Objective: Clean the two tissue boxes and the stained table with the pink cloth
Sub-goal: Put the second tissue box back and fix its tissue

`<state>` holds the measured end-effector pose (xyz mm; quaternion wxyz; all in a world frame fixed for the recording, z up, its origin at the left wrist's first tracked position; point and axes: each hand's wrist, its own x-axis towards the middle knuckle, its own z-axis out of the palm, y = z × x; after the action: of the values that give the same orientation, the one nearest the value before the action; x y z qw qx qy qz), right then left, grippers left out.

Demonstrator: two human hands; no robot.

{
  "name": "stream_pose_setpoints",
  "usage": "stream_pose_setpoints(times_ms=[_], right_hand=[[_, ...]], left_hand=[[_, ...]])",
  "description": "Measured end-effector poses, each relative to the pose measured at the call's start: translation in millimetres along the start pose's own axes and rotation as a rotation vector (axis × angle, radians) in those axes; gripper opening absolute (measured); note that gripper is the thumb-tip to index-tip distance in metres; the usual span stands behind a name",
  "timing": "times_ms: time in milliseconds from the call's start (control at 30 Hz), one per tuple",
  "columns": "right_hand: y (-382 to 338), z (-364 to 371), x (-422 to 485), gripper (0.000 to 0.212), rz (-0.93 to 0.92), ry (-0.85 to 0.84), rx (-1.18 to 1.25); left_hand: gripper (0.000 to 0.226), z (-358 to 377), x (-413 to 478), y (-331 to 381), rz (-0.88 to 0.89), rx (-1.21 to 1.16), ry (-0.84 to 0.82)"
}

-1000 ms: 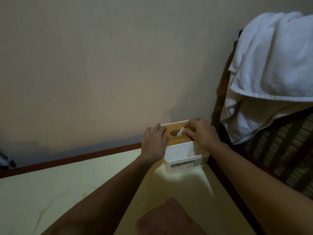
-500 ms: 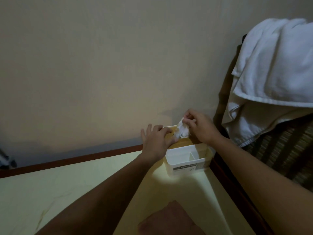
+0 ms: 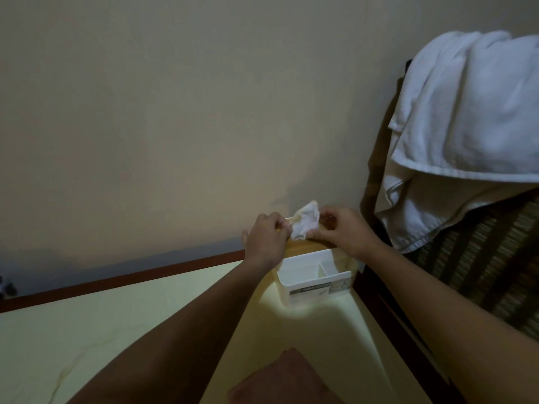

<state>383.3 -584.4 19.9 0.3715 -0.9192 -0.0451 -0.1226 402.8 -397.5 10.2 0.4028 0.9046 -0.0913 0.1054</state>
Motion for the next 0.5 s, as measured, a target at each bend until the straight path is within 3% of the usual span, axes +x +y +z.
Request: stream_pose_setpoints(times_ms=[100, 333, 500], right_hand=[[-1.4, 7.9, -0.3, 0.014, -0.004, 0.104, -0.114], [-2.9, 7.8, -0.1, 0.008, 0.023, 0.164, -0.030], [-1.5, 2.0, -12.9, 0.041, 0.033, 0.147, 0.103]], left_hand=[[0.010, -0.2, 1.9, -1.4, -0.027, -0.037, -0.015], [0.012, -7.3, 4.0, -4.1, -0.037, -0.122, -0.066], [0.013, -14.6, -5.7, -6.9, -0.023, -0.192, -0.081]])
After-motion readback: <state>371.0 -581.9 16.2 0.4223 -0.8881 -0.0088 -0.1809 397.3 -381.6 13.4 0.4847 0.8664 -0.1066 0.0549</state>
